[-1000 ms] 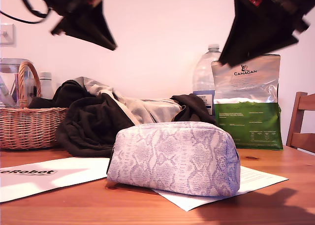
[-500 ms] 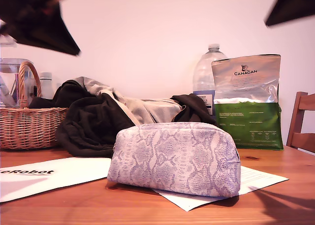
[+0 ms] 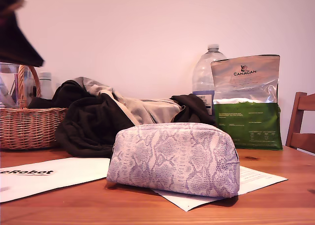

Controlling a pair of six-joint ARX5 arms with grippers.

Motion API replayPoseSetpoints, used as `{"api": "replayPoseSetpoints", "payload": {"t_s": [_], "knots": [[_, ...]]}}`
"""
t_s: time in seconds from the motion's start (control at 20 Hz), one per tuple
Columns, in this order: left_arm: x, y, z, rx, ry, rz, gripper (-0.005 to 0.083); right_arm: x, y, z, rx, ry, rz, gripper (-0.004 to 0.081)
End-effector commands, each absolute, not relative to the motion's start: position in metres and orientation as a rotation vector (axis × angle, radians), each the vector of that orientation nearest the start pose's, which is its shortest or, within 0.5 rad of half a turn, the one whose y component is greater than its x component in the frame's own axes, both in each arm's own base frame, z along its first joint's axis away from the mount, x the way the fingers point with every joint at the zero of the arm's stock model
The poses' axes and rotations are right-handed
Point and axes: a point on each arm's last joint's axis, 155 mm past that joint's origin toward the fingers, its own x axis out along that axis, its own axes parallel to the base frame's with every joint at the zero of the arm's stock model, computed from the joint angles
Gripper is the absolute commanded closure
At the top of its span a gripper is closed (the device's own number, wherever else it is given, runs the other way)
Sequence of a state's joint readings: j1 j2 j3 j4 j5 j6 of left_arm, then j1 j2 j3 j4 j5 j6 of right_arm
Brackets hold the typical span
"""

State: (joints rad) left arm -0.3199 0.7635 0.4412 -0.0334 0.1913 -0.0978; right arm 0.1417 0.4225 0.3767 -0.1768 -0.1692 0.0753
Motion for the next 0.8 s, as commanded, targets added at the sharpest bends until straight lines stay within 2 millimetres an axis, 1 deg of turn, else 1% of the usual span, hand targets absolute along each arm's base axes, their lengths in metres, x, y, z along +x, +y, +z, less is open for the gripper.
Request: {"api": "replayPoseSetpoints", "payload": {"t_s": [0.0,0.1,0.25,0.35,0.5,0.75], "knots": [[0.278,-0.129,0.172,-0.079,0.378,-0.486,0.0794,0.258,0.068,0.197,0.073,0.253,0.297,0.0783],[0.270,-0.127,0.180,-0.080,0.347,-0.492,0.0794,0.249,0.070,0.189,0.036,0.282,0.309,0.0783],[0.258,-0.124,0.198,-0.082,0.287,-0.496,0.0794,0.237,0.075,0.184,0.031,0.301,0.341,0.0783],[0.252,-0.119,0.202,-0.083,0.273,-0.484,0.0791,0.233,0.077,0.181,0.038,0.318,0.353,0.0783],[0.241,-0.116,0.191,-0.079,0.321,-0.481,0.0785,0.229,0.076,0.170,0.037,0.365,0.352,0.0783],[0.234,-0.113,0.170,-0.071,0.411,-0.474,0.0785,0.218,0.074,0.144,0.036,0.476,0.346,0.0783]]}}
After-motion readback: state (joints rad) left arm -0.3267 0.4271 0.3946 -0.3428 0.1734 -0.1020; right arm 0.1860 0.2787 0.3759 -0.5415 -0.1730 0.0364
